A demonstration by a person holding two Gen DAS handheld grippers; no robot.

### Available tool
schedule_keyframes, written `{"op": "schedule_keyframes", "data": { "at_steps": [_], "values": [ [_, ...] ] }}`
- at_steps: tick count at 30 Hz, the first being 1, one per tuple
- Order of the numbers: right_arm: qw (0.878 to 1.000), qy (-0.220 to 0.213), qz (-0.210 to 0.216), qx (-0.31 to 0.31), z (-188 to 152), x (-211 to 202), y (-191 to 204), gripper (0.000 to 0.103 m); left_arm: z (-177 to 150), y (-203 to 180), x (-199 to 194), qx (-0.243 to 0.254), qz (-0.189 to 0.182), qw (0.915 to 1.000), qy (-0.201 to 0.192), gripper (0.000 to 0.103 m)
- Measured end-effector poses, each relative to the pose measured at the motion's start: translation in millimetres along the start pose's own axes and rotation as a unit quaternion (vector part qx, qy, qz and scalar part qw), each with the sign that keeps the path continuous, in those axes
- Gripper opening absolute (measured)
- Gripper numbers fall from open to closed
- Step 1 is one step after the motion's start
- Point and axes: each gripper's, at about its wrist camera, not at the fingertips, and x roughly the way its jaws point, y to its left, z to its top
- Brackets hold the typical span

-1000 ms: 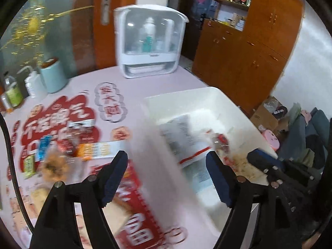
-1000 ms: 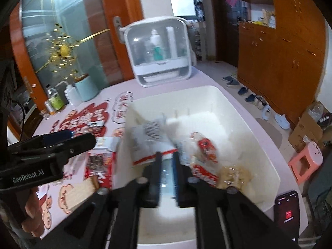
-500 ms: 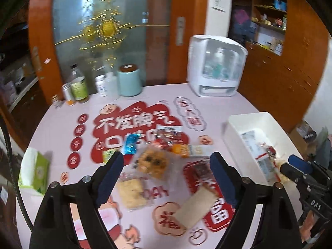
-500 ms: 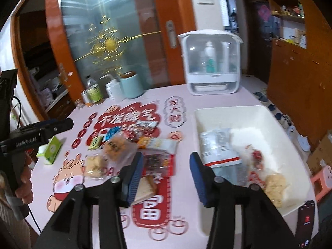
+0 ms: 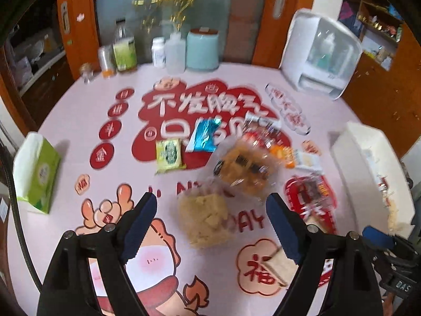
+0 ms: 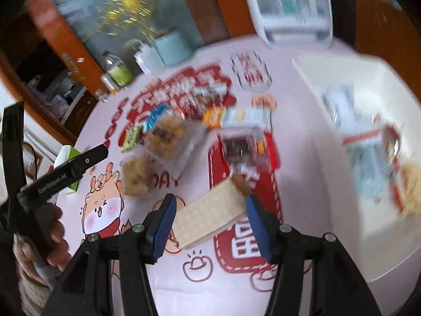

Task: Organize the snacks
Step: 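Move both tools back over the remaining snacks, then grasp the clear bread-roll bag with the left tool while the right tool grasps the bread loaf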

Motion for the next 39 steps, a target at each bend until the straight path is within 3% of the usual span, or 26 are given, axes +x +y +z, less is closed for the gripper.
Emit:
{"op": "schedule_keyframes", "data": {
  "at_steps": [4,10,14,26,32,36,39],
  "values": [
    [0.997,0.061,0.009,0.054,-9.7,31.8,-6.7,0.056,-6.5,6.2,38.6,-0.019,0.015,0.9989,0.041,0.084],
    [0.986,0.120,0.013,0.117,-20.9,61.6,-11.1,0.056,-7.9,12.2,72.9,-0.047,0.028,0.9961,0.069,0.084],
    [0.983,0.135,0.012,0.124,-21.7,76.4,-4.0,0.057,-7.6,11.3,87.5,-0.054,0.031,0.9948,0.080,0.084],
    [0.990,0.089,-0.040,0.099,-3.4,91.6,21.3,0.064,-10.4,9.2,114.0,-0.060,0.057,0.9919,0.097,0.084],
    [0.991,0.074,-0.051,0.097,5.7,101.1,30.9,0.076,-12.5,6.6,115.1,-0.040,0.075,0.9924,0.089,0.084],
    [0.991,0.064,-0.071,0.089,9.6,107.9,38.4,0.082,-12.4,17.1,107.6,-0.047,0.079,0.9926,0.080,0.062],
    [0.991,0.063,-0.087,0.075,9.8,113.3,43.7,0.087,-15.3,28.4,103.6,-0.050,0.079,0.9924,0.081,0.062]
  ]
}}
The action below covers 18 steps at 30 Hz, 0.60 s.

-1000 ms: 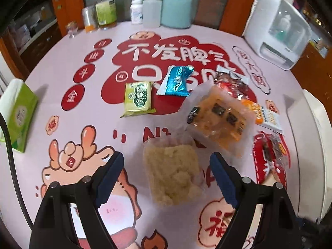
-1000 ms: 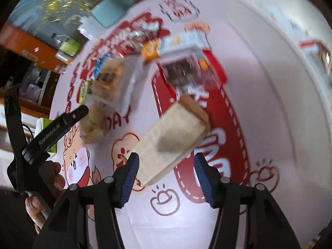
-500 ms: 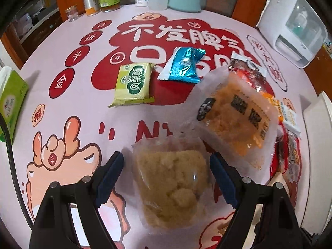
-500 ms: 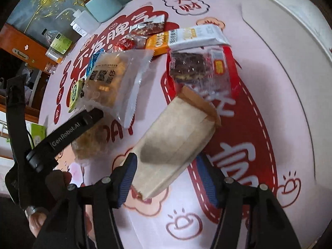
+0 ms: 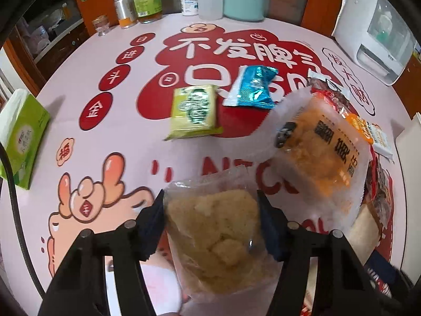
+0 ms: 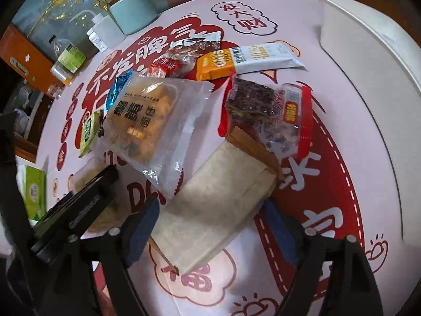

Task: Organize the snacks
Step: 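Grasp the clear bread-roll bag with the left tool while the right tool grasps the bread loaf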

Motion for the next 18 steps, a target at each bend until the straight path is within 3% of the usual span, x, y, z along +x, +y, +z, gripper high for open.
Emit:
{"op": "schedule_keyframes", "data": {
  "at_steps": [7,11,13,15,18],
  "values": [
    [0.993,-0.008,-0.095,-0.069,-11.6,18.1,31.4,0.095,-13.5,31.9,-10.0,-0.032,-0.010,0.9994,-0.005,0.061],
    [0.992,-0.017,-0.092,-0.087,-16.4,18.9,36.3,0.094,-22.7,45.1,-19.9,-0.043,-0.015,0.9989,-0.010,0.061],
    [0.991,-0.018,-0.089,-0.095,-18.1,18.0,35.1,0.092,-26.5,48.6,-24.3,-0.044,-0.018,0.9988,-0.011,0.061],
    [0.991,-0.022,-0.085,-0.106,-21.0,13.5,32.6,0.078,-30.3,50.1,-28.9,-0.043,-0.022,0.9988,-0.013,0.061],
    [0.990,-0.021,-0.077,-0.119,-25.6,7.2,30.2,0.068,-37.7,48.1,-36.8,-0.037,-0.031,0.9987,-0.014,0.061]
  ]
}}
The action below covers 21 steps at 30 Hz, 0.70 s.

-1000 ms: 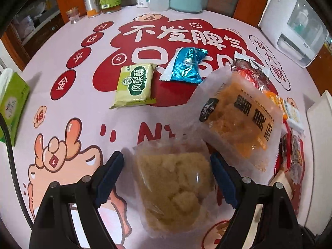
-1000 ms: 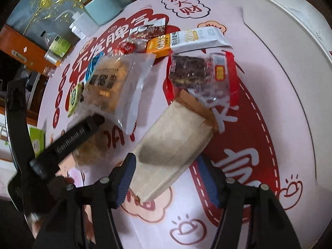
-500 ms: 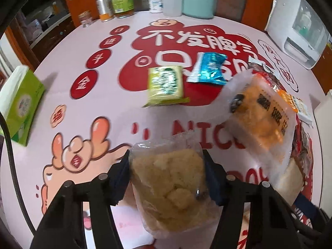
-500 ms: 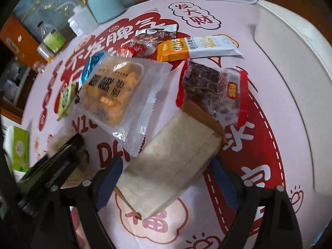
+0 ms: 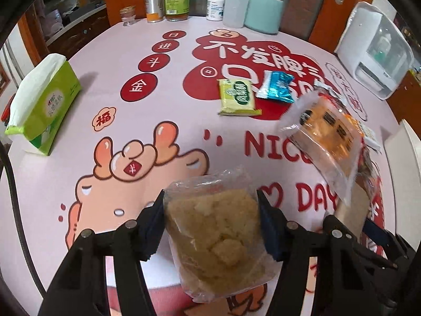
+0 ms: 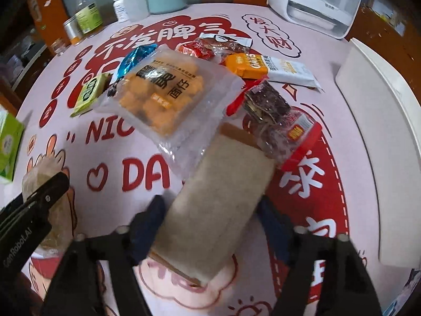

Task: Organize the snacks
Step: 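Grasp the clear bread-roll bag with the left tool while the right tool grasps the bread loaf, then carry both held packs into the white tray and open both tools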

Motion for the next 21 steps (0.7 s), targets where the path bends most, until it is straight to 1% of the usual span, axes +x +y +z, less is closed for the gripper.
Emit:
{"op": "schedule_keyframes", "data": {
  "at_steps": [4,9,11,15,17,19,21],
  "values": [
    [1.000,0.000,0.017,-0.020,-13.6,-9.1,-7.5,0.066,-9.8,-8.0,-10.8,0.011,-0.016,0.9998,-0.001,0.061],
    [0.999,-0.004,0.046,-0.019,-30.2,-22.3,-25.5,0.065,-20.2,-23.8,-29.6,0.034,-0.032,0.9989,-0.008,0.061],
    [0.998,-0.013,0.059,-0.021,-35.7,-33.1,-32.7,0.065,-23.4,-30.1,-38.5,0.041,-0.044,0.9981,-0.011,0.061],
    [0.995,-0.046,0.080,-0.023,-43.0,-61.7,-49.2,0.066,-26.8,-50.7,-62.6,0.062,-0.064,0.9957,-0.023,0.061],
    [0.993,-0.070,0.098,-0.020,-45.0,-81.7,-60.2,0.066,-27.2,-63.3,-75.1,0.074,-0.074,0.9940,-0.031,0.061],
    [0.989,-0.101,0.105,-0.014,-46.3,-103.3,-74.8,0.066,-27.0,-79.3,-89.7,0.090,-0.087,0.9913,-0.042,0.061],
    [0.986,-0.122,0.109,-0.005,-44.7,-119.7,-87.5,0.066,-26.8,-99.9,-105.8,0.111,-0.100,0.9873,-0.054,0.061]
  ]
}}
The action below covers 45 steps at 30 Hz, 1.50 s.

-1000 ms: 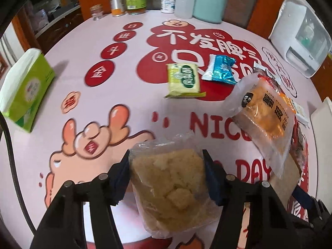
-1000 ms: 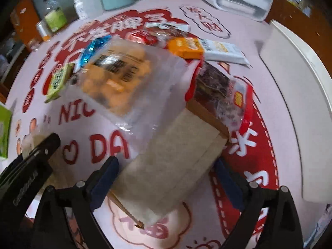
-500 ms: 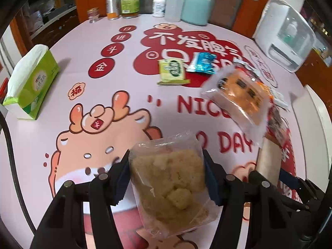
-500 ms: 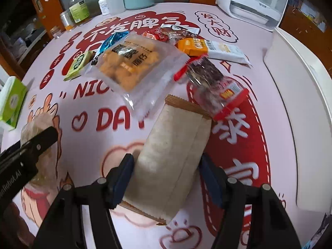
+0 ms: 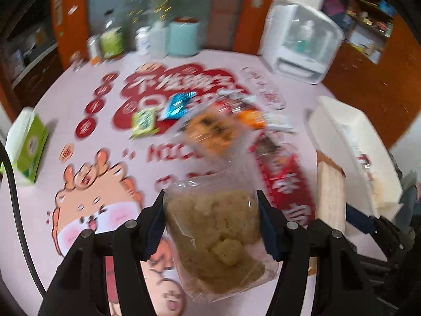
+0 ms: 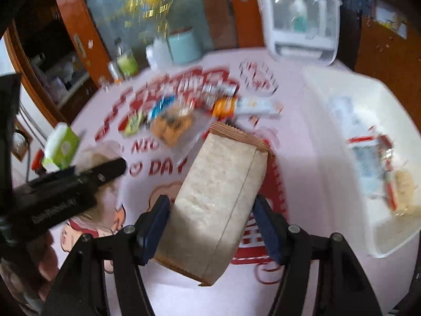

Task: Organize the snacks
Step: 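Carry both held packs into the white tray and open both tools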

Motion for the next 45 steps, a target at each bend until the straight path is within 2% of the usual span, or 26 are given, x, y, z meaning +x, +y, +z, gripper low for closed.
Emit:
{"op": "schedule_keyframes", "data": {
  "at_steps": [2,6,12,13,17,21,25,27,31,38,42,45],
  "values": [
    [0.999,-0.033,0.008,0.014,7.0,-24.7,-15.4,0.066,8.0,-21.2,-9.4,0.018,-0.014,0.9997,-0.010,0.061],
    [0.996,-0.087,-0.009,0.033,21.8,-58.0,-40.2,0.066,34.5,-73.3,-29.6,0.056,-0.050,0.9966,-0.033,0.061],
    [0.983,-0.159,-0.064,0.059,46.7,-99.7,-91.6,0.066,78.9,-148.9,-44.0,0.098,-0.087,0.9892,-0.066,0.061],
    [0.979,-0.173,-0.084,0.061,51.8,-107.0,-102.7,0.066,84.0,-159.0,-44.5,0.104,-0.092,0.9879,-0.070,0.061],
    [0.966,-0.204,-0.139,0.070,64.1,-127.1,-139.8,0.066,102.9,-216.7,-43.7,0.140,-0.112,0.9799,-0.088,0.061],
    [0.955,-0.220,-0.184,0.080,72.0,-139.9,-173.8,0.066,116.3,-263.4,-34.9,0.164,-0.128,0.9744,-0.086,0.061],
    [0.944,-0.234,-0.215,0.086,77.9,-150.4,-197.6,0.066,123.5,-294.2,-26.4,0.178,-0.138,0.9704,-0.086,0.061],
    [0.941,-0.238,-0.223,0.089,79.3,-153.3,-206.2,0.066,124.1,-304.5,-15.4,0.184,-0.143,0.9693,-0.080,0.061],
    [0.940,-0.233,-0.232,0.092,81.0,-147.4,-219.1,0.066,118.0,-316.8,19.2,0.182,-0.138,0.9724,-0.049,0.061],
    [0.949,-0.175,-0.247,0.084,73.4,-105.6,-237.8,0.066,100.4,-322.9,81.8,0.174,-0.128,0.9764,0.012,0.061],
    [0.958,-0.140,-0.229,0.095,72.1,-81.9,-251.0,0.067,90.5,-325.2,105.5,0.177,-0.117,0.9765,0.035,0.062],
    [0.966,-0.128,-0.194,0.117,68.3,-70.6,-262.1,0.067,87.0,-321.2,115.7,0.171,-0.110,0.9781,0.044,0.064]
  ]
}}
